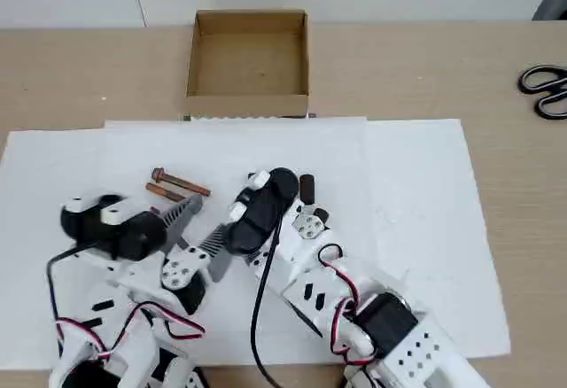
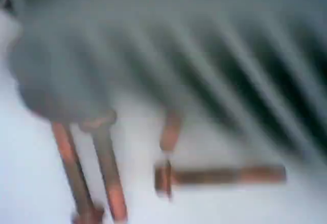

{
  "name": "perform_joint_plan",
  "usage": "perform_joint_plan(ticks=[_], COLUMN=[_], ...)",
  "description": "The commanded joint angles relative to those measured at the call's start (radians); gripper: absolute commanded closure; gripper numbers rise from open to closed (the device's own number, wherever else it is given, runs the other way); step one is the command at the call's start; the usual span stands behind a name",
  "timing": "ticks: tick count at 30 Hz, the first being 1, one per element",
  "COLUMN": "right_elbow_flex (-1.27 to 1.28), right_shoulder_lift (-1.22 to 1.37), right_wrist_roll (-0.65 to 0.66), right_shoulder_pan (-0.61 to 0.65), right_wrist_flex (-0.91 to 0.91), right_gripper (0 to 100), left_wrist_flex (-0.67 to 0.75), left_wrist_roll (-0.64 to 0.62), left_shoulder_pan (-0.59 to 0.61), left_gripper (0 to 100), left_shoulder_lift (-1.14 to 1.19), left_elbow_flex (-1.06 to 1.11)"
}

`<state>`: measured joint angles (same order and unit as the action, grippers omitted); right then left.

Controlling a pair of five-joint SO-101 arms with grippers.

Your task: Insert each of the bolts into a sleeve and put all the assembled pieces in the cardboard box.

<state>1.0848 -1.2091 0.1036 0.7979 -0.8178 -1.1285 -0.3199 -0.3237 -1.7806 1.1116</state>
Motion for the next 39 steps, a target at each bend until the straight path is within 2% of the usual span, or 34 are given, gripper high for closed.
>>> perform_joint_plan(ticks=[1, 7, 11, 15, 21, 27, 39], right_elbow_flex=[0.008, 0.015, 0.014, -0.046, -0.419, -0.809, -1.43], right_shoulder_lift=[-0.019, -0.01, -0.005, 0.113, 0.549, 0.932, 1.569], right_wrist_roll=[0.005, -0.002, -0.002, 0.003, -0.002, 0.018, 0.356], right_shoulder_pan=[-0.051, -0.079, -0.191, -0.292, -0.352, -0.369, -0.387], right_wrist_flex=[0.038, 0.042, 0.067, 0.173, 0.231, 0.229, 0.332], right_gripper=[99.5, 99.5, 99.5, 99.5, 99.5, 99.5, 99.5], left_wrist_flex=[0.043, 0.043, 0.063, 0.17, 0.331, 0.322, 0.295], left_wrist_roll=[0.008, 0.012, 0.094, 0.138, 0.21, 0.215, 0.215], left_shoulder_pan=[0.075, 0.209, 0.292, 0.338, 0.333, 0.333, 0.333], left_gripper=[99, 99, 99, 99, 99, 99, 99], left_shoulder_lift=[0.002, 0.002, -0.002, -0.002, 0.003, 0.005, -0.002], left_elbow_flex=[-0.039, 0.05, 0.216, 0.39, 0.575, 0.572, 0.572])
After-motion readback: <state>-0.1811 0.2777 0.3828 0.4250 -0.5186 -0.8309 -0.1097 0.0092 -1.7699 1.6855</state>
